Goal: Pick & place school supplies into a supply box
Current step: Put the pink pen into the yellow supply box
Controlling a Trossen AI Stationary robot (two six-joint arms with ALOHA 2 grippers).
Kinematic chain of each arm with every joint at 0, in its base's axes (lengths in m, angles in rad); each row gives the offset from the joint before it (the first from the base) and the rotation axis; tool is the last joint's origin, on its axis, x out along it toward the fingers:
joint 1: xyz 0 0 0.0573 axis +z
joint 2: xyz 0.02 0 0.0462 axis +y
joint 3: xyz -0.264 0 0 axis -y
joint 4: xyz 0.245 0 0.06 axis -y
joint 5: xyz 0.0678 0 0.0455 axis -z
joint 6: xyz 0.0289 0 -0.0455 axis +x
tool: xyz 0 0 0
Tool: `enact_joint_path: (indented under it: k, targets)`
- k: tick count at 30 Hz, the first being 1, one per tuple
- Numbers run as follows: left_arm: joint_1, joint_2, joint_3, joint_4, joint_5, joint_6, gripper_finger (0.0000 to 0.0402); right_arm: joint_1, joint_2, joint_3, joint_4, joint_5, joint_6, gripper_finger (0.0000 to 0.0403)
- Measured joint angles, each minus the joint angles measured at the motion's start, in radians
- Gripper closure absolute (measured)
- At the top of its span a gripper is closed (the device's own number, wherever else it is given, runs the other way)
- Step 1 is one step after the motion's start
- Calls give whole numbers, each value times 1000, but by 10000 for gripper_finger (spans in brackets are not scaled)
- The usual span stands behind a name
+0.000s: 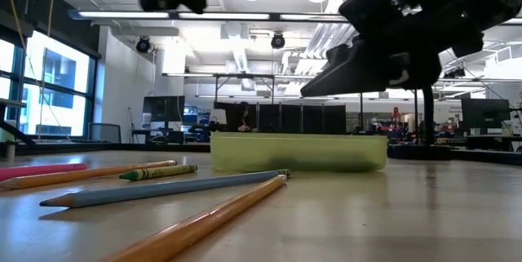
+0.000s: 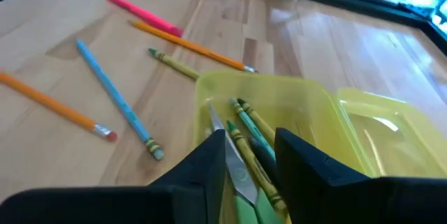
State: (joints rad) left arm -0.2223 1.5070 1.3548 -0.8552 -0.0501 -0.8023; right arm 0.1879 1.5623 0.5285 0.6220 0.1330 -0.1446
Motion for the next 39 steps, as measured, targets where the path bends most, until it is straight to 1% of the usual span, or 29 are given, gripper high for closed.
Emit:
enact_joint_path:
  k: [3,6,8,12,14,16,18,20,23,29,34,36,39]
  targets:
    - [-103,0,0,-25,-109,-120,334,29,0,0,-2,47,-18,300]
    - [-237,0,0,-43,-246,-274,334,55,0,0,-2,73,-20,301]
    - [-335,1,0,-56,-361,-381,334,67,0,0,-1,77,-21,301]
    - [-530,20,-1,-125,-643,-579,334,81,0,0,14,77,-21,300]
    - [-605,28,1,-155,-757,-672,334,82,-1,0,28,77,-21,300]
    - [-664,52,2,-164,-843,-747,334,82,-1,0,41,78,-21,300]
    - [-716,79,-2,-169,-880,-799,334,83,-1,0,50,78,-20,301]
    - [-739,111,3,-149,-899,-844,334,84,-1,0,54,78,-13,302]
    - [-768,187,0,-139,-873,-860,334,84,-1,0,58,70,-13,304]
    - [-757,327,0,-106,-765,-972,334,84,-1,0,79,65,-13,304]
    - [-737,390,0,-124,-704,-1054,334,83,-1,0,120,62,-13,304]
    - [-724,391,0,-153,-698,-1081,334,83,-1,0,131,62,-13,304]
    - [-711,389,0,-172,-734,-1088,334,83,-1,0,153,62,-13,304]
